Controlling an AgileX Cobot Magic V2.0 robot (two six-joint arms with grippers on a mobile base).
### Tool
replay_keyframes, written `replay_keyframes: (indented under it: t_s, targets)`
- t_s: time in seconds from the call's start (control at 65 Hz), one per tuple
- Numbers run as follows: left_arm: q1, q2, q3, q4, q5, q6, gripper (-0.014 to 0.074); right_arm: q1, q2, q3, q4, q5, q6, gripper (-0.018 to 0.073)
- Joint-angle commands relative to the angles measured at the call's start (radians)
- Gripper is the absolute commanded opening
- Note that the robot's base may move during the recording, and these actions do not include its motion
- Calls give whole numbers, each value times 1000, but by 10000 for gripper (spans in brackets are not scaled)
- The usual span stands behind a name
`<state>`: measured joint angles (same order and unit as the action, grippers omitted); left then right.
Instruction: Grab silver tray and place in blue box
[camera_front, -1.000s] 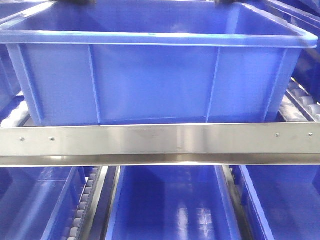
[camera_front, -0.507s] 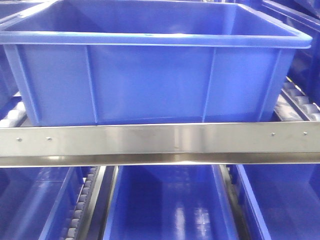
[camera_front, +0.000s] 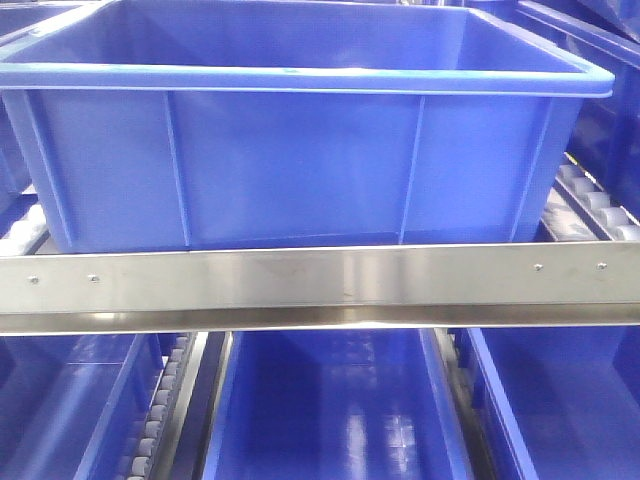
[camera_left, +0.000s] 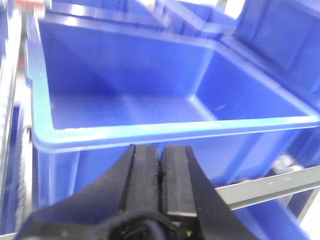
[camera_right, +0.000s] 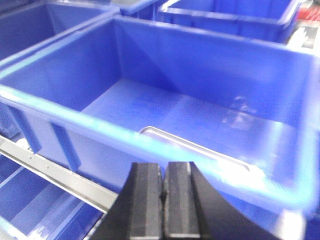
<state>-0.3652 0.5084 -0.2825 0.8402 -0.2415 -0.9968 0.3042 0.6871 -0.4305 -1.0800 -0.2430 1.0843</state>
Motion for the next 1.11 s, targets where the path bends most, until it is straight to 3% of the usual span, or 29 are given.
replay_keyframes:
  t_s: [0.0, 0.138, 0.584, 0.707, 0.8, 0.907, 1.0, 1.092]
  targets:
    - [1, -49, 6, -8, -97, -4, -98, -4, -86, 2, 5, -33, -12, 49]
    - [1, -75, 39, -8, -171, -4, -98, -4, -186, 16, 5, -34, -12, 49]
    - [1, -75, 46, 10, -168, -4, -98, -4, -197, 19, 5, -33, -12, 49]
    - [1, -75, 46, 10, -168, -4, -98, -4, -223, 26, 36, 82, -19, 49]
    - [1, -75, 46, 10, -168, -4, -98, -4, -289, 68, 151, 243, -188, 49]
    - [1, -75, 46, 10, -168, -4, -98, -4, -388, 133, 472, 371, -497, 49]
    - [1, -75, 46, 10, -168, -4, -98, -12, -459, 169, 650, 444, -738, 49]
    - [1, -75, 46, 10, -168, -4, -98, -55, -503, 208, 747, 449, -840, 49]
